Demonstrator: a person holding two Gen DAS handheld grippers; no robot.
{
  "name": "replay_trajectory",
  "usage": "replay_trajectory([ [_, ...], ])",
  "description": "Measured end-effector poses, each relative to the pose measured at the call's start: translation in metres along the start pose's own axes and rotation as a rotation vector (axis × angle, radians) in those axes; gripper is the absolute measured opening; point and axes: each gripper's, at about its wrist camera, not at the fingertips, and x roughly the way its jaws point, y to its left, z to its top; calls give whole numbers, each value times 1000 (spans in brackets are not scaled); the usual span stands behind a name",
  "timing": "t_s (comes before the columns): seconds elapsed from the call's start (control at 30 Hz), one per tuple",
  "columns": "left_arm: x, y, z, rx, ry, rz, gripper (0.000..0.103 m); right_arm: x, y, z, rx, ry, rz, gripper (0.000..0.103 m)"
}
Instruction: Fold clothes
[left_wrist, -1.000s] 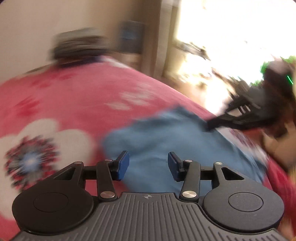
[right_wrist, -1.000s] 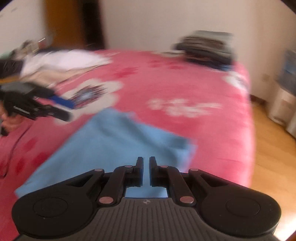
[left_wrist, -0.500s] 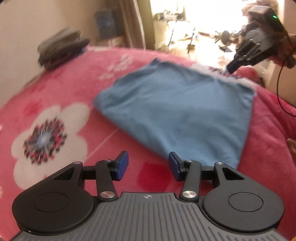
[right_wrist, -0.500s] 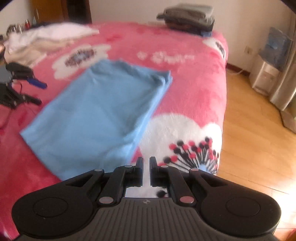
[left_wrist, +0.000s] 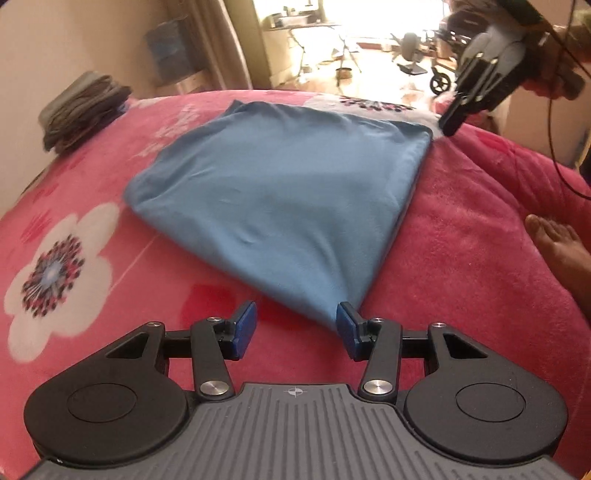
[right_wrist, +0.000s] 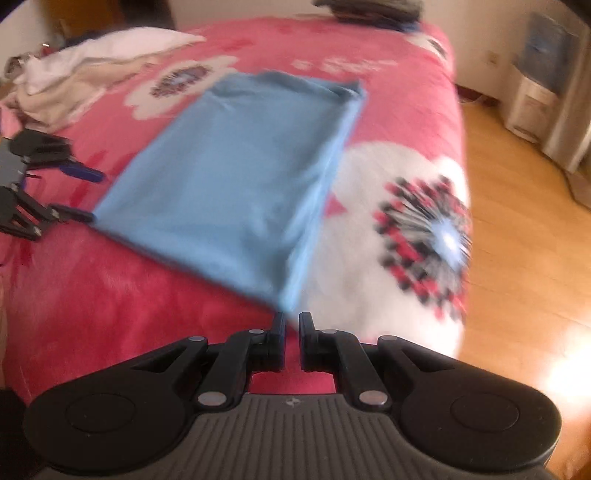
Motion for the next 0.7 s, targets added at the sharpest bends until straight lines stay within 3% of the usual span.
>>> replay_trajectory([
  [0.23, -7, -1, 17, -44, -61, 25, 48, -5, 34, 39, -115, -120, 19, 7],
  [0.37, 1, -12, 22, -46, -67, 32, 48, 22, 61, 50, -231, -69, -5, 7],
  [0.5, 2, -23, 12, -111, -17, 1, 48, 41, 66, 40, -246, 43, -76, 7],
  [0.6, -4, -31, -2, -149, 39, -51, 48, 33, 69, 31, -265, 77, -72, 7],
  [0.7, -11, -28, -6, -196, 46, -55, 48, 22, 75, 33, -291, 65, -87, 7],
])
